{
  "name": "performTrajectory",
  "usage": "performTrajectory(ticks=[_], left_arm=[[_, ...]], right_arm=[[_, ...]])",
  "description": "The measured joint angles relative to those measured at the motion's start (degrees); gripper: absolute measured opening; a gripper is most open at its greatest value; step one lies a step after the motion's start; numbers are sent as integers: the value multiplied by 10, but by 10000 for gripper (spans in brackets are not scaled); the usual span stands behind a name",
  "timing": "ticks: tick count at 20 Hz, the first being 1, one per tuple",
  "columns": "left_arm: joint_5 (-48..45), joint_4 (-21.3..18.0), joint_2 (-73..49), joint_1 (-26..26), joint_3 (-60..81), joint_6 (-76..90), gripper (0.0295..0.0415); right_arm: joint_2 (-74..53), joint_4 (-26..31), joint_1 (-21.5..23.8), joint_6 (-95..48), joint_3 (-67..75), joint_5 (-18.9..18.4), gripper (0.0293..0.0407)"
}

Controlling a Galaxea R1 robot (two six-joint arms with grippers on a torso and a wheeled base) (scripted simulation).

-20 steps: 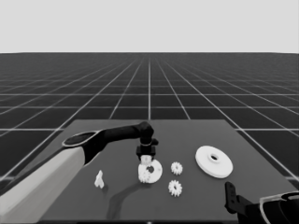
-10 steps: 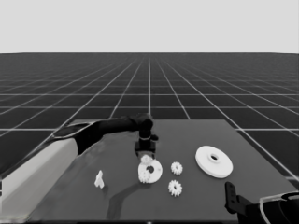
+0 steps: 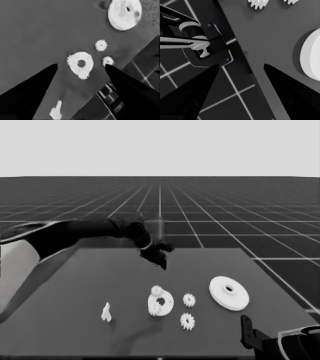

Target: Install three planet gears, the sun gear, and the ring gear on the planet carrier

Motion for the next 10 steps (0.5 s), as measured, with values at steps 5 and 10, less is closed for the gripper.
performTrajectory(ticks=[5, 10], left_arm=[[-289, 110, -562, -46, 512, 580, 386], [-309, 118, -600, -50, 548, 621, 385]], right_arm=[[0, 0, 0, 0, 0, 0, 385], [175, 221, 212, 277, -62, -225, 395]])
